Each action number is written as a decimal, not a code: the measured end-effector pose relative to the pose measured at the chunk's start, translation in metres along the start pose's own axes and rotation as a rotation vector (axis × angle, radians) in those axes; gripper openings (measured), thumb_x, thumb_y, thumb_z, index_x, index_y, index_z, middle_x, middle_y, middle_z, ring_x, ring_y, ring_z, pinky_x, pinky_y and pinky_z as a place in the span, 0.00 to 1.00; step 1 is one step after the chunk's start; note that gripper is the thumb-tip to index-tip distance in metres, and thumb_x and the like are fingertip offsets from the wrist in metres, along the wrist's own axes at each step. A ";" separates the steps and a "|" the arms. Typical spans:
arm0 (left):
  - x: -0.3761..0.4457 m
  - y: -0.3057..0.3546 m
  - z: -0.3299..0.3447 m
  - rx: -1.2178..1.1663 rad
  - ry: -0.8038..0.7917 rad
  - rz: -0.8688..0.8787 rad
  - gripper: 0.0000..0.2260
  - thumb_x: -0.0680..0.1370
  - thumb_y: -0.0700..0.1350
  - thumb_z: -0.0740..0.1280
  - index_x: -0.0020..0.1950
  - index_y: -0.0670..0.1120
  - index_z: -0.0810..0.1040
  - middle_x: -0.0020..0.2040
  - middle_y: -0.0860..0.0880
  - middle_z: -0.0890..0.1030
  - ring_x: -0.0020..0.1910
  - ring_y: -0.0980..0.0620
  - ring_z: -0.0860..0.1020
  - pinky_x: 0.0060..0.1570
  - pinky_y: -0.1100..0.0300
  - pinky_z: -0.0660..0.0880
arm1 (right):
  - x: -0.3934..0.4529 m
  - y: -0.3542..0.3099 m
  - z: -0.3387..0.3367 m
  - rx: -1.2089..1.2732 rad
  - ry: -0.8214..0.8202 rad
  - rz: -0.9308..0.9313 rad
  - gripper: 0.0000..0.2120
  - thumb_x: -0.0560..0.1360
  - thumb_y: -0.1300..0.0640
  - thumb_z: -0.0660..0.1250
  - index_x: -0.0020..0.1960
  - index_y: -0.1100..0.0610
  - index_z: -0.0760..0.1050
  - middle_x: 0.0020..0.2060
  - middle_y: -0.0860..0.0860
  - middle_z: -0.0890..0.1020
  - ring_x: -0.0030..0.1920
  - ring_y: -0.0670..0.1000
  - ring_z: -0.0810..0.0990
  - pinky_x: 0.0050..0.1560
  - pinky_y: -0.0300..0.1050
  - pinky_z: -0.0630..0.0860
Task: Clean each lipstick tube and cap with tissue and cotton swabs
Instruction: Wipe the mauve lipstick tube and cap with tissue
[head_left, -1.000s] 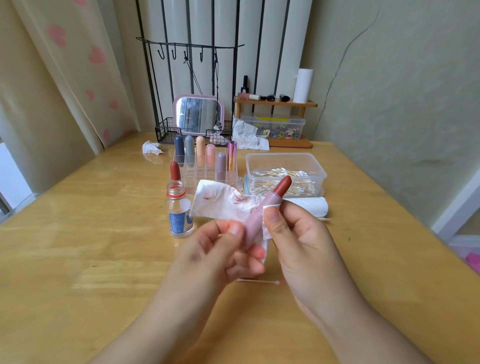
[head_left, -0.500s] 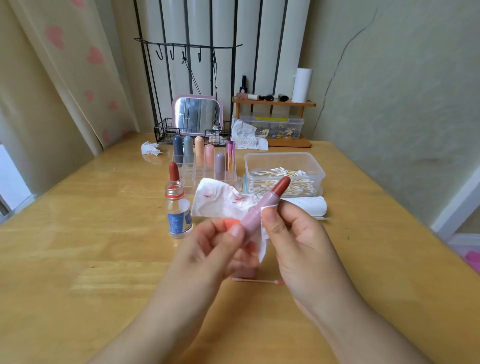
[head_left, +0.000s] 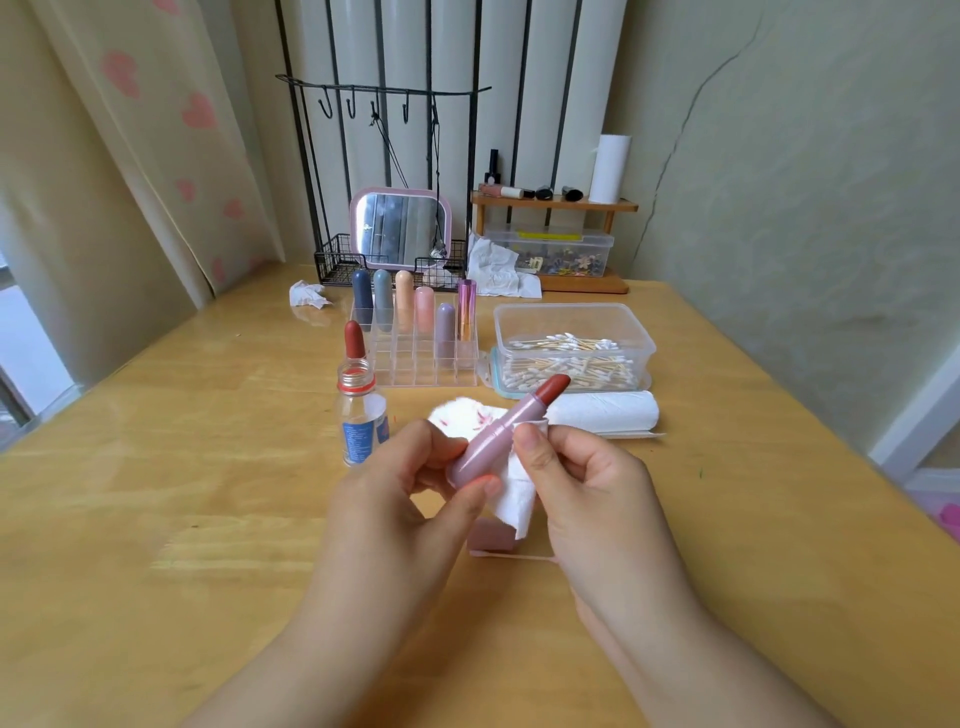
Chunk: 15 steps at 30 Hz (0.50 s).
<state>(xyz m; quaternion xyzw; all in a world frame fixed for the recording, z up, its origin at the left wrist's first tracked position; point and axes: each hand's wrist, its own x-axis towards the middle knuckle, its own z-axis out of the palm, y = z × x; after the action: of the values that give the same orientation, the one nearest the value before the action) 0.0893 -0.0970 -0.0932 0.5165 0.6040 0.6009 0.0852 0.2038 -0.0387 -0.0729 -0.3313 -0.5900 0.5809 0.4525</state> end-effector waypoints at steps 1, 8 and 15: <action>0.000 -0.001 0.000 0.036 0.010 0.008 0.09 0.65 0.51 0.72 0.39 0.52 0.74 0.39 0.61 0.81 0.38 0.60 0.80 0.38 0.67 0.74 | 0.000 0.002 0.000 -0.030 0.029 0.008 0.11 0.73 0.50 0.67 0.40 0.57 0.82 0.31 0.55 0.81 0.31 0.46 0.75 0.29 0.36 0.72; 0.001 -0.005 0.003 0.099 -0.029 -0.017 0.09 0.71 0.42 0.74 0.43 0.49 0.75 0.42 0.61 0.81 0.38 0.62 0.79 0.39 0.66 0.74 | 0.000 0.001 -0.005 -0.142 0.096 -0.064 0.11 0.73 0.55 0.70 0.34 0.59 0.80 0.22 0.47 0.69 0.24 0.44 0.64 0.24 0.32 0.64; 0.005 -0.012 0.002 -0.109 -0.090 -0.258 0.05 0.78 0.43 0.65 0.51 0.52 0.77 0.42 0.52 0.84 0.44 0.57 0.82 0.48 0.58 0.77 | 0.008 0.000 -0.013 -0.351 0.060 -0.197 0.06 0.72 0.56 0.72 0.36 0.49 0.80 0.30 0.45 0.77 0.30 0.42 0.73 0.29 0.41 0.75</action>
<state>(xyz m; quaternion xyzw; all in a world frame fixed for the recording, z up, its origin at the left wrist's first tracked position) 0.0823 -0.0885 -0.1011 0.4555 0.6275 0.5932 0.2164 0.2129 -0.0267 -0.0730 -0.3629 -0.6978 0.4120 0.4600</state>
